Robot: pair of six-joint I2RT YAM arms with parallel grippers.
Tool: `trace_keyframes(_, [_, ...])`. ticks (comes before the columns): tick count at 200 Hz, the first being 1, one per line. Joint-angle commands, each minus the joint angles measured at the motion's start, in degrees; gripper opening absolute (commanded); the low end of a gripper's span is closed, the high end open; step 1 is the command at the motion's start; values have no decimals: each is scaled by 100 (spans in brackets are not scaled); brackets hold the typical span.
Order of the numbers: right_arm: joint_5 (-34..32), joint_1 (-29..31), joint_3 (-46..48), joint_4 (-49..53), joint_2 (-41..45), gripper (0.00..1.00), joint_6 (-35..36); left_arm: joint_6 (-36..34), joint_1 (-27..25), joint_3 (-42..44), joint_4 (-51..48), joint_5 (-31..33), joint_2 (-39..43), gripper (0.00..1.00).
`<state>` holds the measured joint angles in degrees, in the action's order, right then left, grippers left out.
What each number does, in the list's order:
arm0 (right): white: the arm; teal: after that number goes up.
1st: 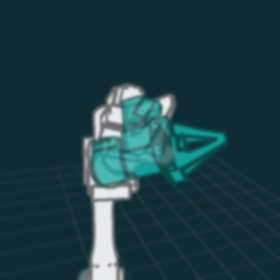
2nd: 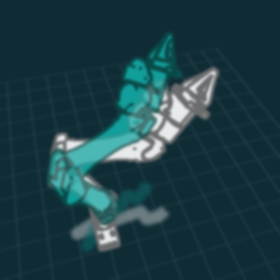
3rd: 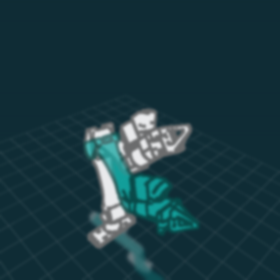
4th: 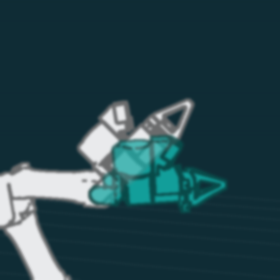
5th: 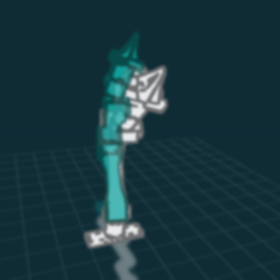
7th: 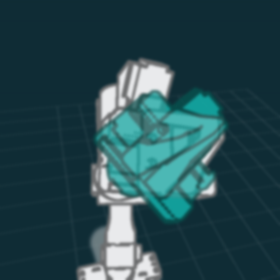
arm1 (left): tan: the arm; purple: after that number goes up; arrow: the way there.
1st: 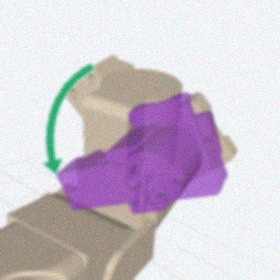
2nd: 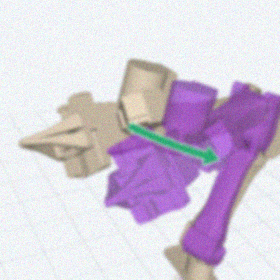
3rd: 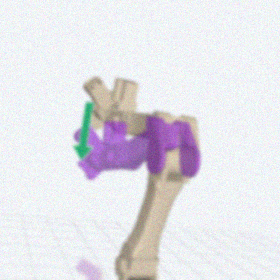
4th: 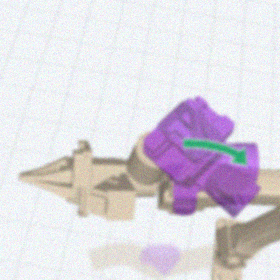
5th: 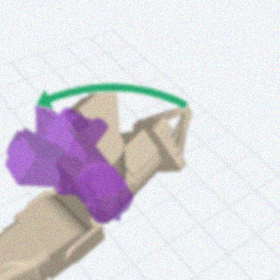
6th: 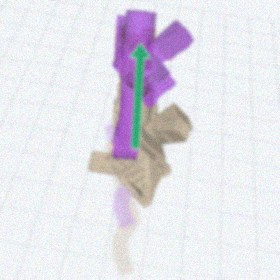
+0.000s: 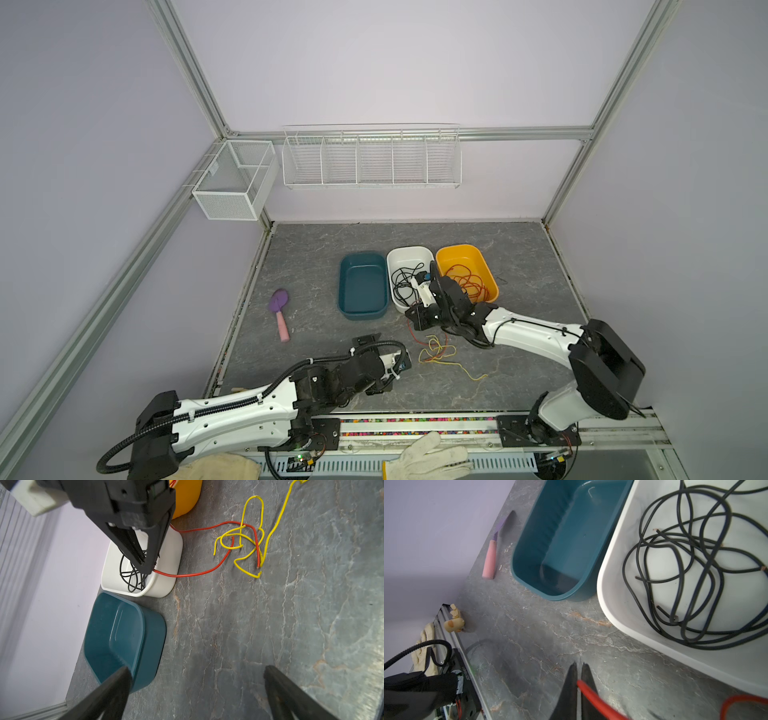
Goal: Untangle the cables
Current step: 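Grasp the red wire by the white tub with the right gripper and lift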
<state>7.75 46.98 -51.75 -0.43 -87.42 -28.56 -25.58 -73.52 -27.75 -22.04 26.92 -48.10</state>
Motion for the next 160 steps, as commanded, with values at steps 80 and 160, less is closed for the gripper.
trace_keyframes(80, [-160, 131, -460, 1336, 1721, 7, 425, -42, 6, 41, 41, -65, 8, 100])
trace_keyframes(160, [46, 214, -1225, 1959, 2355, 7, 586, -42, 4, 33, 11, -46, -28, 99])
